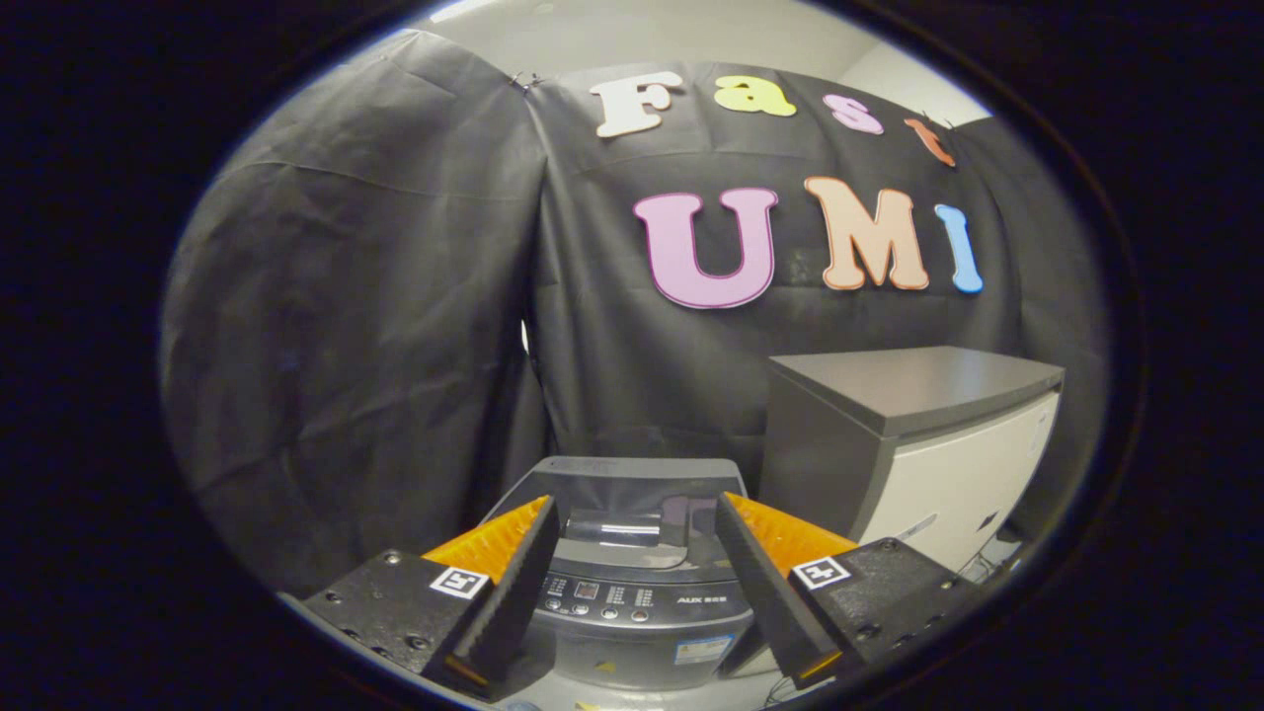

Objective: Put the clothes into the washing machine and then close the washing machine lid.

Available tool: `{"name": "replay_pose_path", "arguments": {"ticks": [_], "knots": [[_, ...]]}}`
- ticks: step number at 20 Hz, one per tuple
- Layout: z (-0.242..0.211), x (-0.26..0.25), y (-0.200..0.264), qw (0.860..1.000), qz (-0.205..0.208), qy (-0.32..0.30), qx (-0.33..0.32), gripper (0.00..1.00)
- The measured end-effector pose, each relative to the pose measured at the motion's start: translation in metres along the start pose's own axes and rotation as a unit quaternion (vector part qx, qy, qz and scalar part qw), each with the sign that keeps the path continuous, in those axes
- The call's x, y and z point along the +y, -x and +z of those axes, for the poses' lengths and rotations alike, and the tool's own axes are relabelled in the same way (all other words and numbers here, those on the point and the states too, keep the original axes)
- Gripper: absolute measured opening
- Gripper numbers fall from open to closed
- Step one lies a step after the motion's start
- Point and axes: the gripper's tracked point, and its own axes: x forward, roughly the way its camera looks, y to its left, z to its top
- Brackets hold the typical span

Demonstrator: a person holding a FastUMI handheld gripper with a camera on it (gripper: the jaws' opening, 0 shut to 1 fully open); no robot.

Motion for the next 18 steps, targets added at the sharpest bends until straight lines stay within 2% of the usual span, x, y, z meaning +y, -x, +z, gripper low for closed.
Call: {"name": "replay_pose_path", "arguments": {"ticks": [5, 10, 14, 18], "knots": [[0.013, 0.018, 0.026, 0.999, 0.033, 0.009, -0.019, 0.96], [0.008, 0.020, 0.047, 0.999, 0.049, 0.004, -0.008, 0.96], [0.007, 0.007, 0.058, 0.999, 0.041, -0.019, 0.003, 0.96], [0.018, -0.009, 0.073, 0.999, 0.035, -0.007, -0.013, 0.96]]}}
